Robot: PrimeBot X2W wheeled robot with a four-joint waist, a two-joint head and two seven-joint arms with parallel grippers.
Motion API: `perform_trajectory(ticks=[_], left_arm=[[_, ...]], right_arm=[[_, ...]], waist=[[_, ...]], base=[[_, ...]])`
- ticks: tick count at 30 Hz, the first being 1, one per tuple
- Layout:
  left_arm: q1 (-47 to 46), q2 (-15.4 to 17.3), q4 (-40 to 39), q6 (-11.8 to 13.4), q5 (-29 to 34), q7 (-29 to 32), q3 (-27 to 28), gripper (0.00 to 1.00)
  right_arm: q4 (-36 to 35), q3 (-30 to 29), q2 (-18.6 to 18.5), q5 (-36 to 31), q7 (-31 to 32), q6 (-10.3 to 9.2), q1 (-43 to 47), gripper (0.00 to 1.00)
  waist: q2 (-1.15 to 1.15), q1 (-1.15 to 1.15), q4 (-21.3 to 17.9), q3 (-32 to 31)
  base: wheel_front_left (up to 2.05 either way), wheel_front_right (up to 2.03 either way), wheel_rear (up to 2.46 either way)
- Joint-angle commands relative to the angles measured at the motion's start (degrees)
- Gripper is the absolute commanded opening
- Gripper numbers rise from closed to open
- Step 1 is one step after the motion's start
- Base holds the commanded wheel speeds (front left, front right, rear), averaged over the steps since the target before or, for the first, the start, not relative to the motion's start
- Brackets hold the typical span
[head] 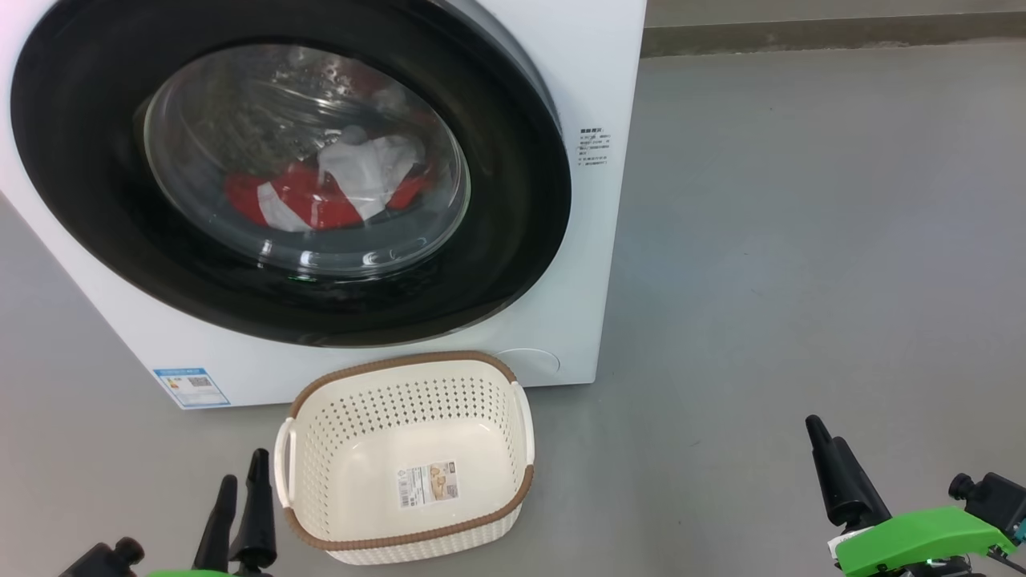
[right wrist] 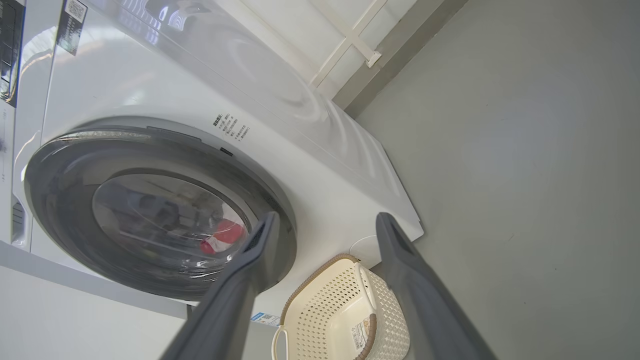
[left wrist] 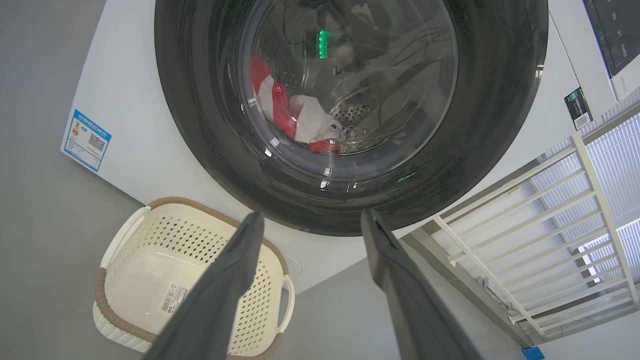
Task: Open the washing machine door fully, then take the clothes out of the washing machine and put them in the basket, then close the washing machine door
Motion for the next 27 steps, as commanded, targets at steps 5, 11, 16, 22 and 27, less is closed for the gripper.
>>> perform_trajectory(ticks=[5,11,16,22,27], left_arm=[[-0.42,1.34,-2.38,0.52,5.22,-1.56,0.08,1.0],[-0.31,1.42,-2.87,0.75,8.65,-2.41,-0.33,1.0],[-0.27,1.51,-3.48,0.97,12.04,-3.26,-0.82,1.0],[-0.23,1.62,-4.11,1.21,16.16,-4.27,-1.33,1.0],[-0.22,1.71,-4.59,1.4,19.47,-5.12,-1.68,1.0]], right_arm=[[-2.02,1.56,-1.79,-4.08,-1.42,-0.03,-0.51,1.0],[-2.32,2.15,-2.37,-6.83,-2.26,-0.04,-0.38,1.0],[-2.62,2.76,-3.04,-9.62,-3.09,-0.04,-0.3,1.0],[-2.99,3.34,-3.83,-12.74,-4.1,-0.04,-0.12,1.0],[-3.3,3.79,-4.54,-15.25,-4.93,-0.04,0.15,1.0]], waist=[[0.0,0.0,0.08,0.05],[0.0,0.0,0.11,0.03],[0.0,0.0,0.12,0.01],[0.0,0.0,0.17,0.02],[0.0,0.0,0.18,0.09]], base=[[0.0,0.0,0.0],[0.0,0.0,0.0],[0.0,0.0,0.0],[0.0,0.0,0.0],[0.0,0.0,0.0]])
